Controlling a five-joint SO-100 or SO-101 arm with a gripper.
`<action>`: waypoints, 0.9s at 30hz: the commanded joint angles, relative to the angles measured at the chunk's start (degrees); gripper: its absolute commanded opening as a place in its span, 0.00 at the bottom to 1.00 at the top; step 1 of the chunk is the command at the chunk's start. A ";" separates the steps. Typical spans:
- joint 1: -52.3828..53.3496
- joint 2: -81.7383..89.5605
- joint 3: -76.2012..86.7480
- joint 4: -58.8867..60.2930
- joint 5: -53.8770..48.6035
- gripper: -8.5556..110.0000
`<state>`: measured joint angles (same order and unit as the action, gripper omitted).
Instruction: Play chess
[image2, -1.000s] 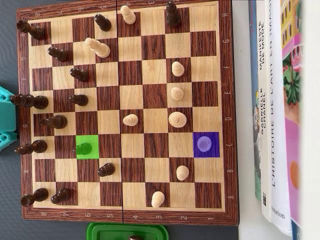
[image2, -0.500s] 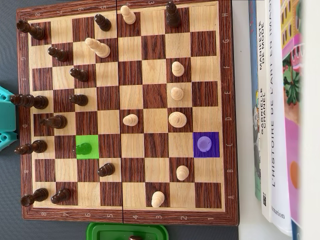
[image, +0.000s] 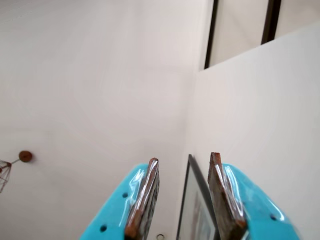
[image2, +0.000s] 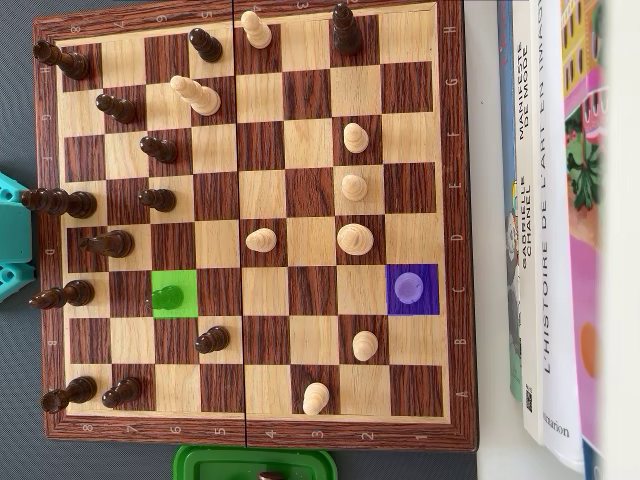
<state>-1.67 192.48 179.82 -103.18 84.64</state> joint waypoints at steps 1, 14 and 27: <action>0.18 -0.70 1.14 -0.09 -0.26 0.20; -0.62 -5.36 0.18 0.00 -0.26 0.20; 0.26 -21.09 -23.20 11.69 -2.46 0.20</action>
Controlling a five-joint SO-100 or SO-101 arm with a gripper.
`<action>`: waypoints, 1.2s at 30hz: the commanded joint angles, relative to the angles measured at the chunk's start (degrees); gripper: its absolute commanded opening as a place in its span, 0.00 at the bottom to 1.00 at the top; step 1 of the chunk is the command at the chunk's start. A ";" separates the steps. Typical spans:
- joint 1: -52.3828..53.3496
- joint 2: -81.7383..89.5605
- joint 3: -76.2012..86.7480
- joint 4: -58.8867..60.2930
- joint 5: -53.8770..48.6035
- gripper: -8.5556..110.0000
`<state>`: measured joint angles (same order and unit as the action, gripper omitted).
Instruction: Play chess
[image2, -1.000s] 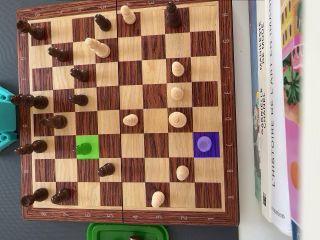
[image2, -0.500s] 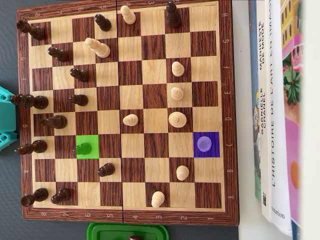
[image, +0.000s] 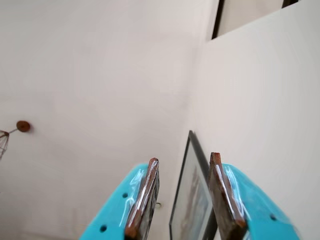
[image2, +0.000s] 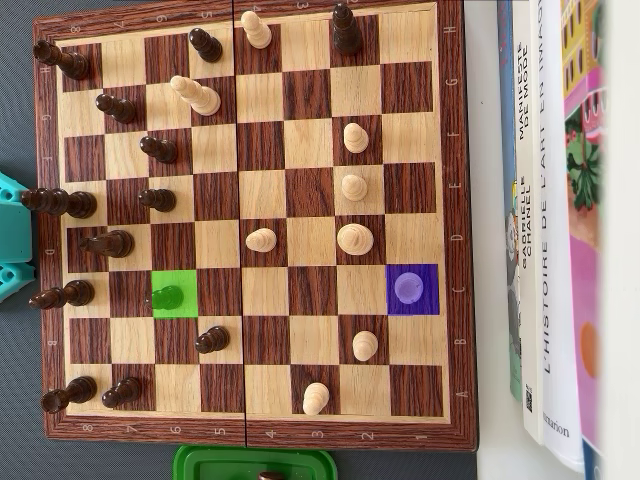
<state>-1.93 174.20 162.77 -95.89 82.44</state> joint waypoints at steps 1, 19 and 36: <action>0.70 -3.60 -7.73 6.42 -0.26 0.20; 3.52 -10.20 -27.42 50.98 -0.26 0.20; 11.07 -20.83 -43.86 105.21 -0.18 0.20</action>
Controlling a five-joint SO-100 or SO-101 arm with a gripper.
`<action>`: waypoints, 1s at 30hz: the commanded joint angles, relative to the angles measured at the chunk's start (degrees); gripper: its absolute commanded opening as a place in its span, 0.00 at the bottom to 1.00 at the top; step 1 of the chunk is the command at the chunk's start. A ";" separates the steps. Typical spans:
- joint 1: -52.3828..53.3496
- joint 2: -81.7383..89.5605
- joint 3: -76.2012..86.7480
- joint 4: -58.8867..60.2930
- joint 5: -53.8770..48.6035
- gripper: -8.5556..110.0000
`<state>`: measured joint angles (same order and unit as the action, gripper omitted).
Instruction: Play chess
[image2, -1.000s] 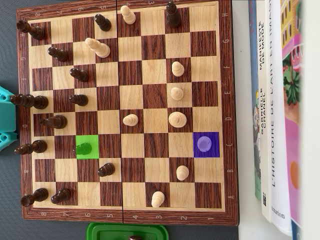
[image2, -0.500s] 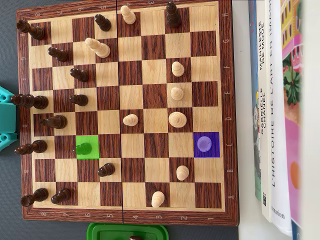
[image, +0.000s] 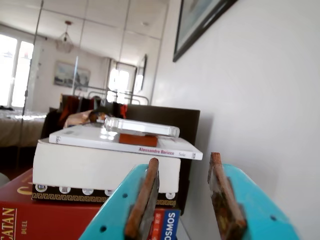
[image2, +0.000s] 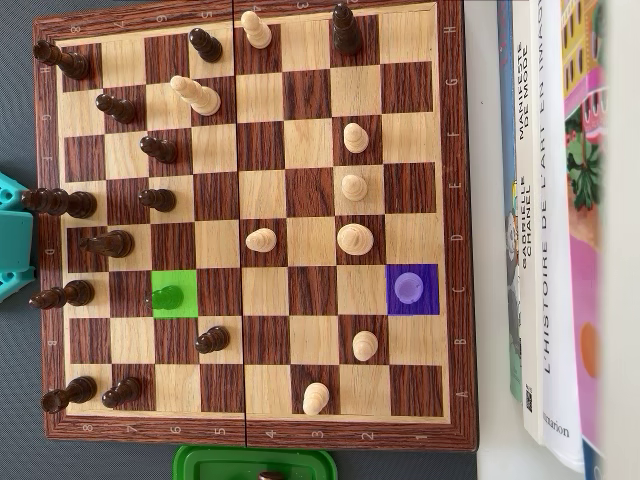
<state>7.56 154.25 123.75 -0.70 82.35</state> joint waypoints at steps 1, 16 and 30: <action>2.20 -1.32 -5.89 14.68 0.00 0.20; 5.62 -11.60 -16.87 67.94 0.00 0.20; 5.19 -24.17 -23.99 87.45 0.62 0.20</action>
<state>13.01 131.31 102.39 85.96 82.53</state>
